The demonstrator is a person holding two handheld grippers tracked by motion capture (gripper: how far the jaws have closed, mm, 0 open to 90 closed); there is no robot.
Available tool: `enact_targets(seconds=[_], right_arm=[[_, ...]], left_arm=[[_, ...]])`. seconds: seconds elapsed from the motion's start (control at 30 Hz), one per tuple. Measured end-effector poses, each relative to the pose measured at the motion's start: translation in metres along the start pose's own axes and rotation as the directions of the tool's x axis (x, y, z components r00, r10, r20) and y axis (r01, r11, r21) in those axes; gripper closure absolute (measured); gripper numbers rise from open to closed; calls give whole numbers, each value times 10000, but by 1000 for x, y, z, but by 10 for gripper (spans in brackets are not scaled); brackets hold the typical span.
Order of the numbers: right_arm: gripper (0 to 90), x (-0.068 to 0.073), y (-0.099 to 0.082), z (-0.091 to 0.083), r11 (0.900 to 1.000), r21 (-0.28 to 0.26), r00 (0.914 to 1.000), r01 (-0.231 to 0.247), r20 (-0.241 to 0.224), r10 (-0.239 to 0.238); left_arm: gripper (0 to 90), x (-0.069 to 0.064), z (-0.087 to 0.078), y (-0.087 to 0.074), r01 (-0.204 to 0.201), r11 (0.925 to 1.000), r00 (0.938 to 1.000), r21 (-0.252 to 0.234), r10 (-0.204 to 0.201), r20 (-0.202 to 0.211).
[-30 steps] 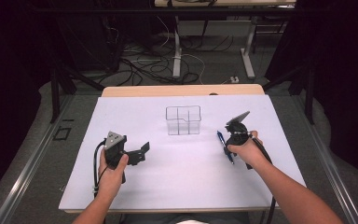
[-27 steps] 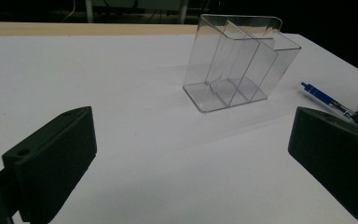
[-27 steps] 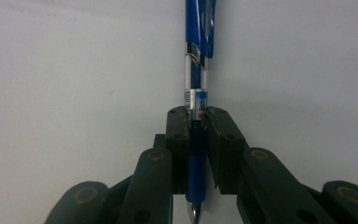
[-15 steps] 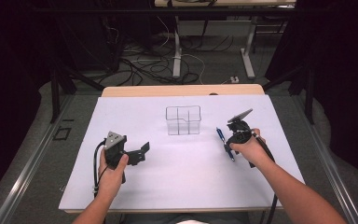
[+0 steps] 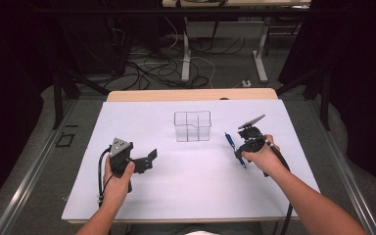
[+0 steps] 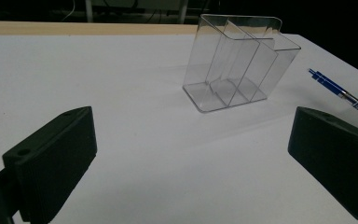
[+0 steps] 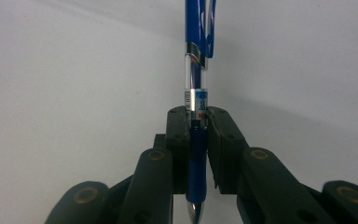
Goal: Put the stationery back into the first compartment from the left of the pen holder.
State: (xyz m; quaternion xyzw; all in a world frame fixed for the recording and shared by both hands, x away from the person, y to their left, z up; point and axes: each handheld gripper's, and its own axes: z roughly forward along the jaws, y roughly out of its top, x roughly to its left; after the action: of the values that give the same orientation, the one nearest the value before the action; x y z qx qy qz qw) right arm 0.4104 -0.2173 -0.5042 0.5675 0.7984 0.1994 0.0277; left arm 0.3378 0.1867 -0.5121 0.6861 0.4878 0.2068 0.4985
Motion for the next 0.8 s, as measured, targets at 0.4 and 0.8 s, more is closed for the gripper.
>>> enact_targets(seconds=[0.4, 0.8], right_arm=[[795, 10, -4, -10, 9963, -384, 9970, 770, -63, -773], [795, 27, -8, -8, 9594, -1487, 9703, 2395, 19, -2419]], left_arm=[[11, -1, 1, 1, 18, 10000, 9998, 50, -19, 187], [7, -2, 0, 1, -43, 10000, 9998, 76, 41, 217]])
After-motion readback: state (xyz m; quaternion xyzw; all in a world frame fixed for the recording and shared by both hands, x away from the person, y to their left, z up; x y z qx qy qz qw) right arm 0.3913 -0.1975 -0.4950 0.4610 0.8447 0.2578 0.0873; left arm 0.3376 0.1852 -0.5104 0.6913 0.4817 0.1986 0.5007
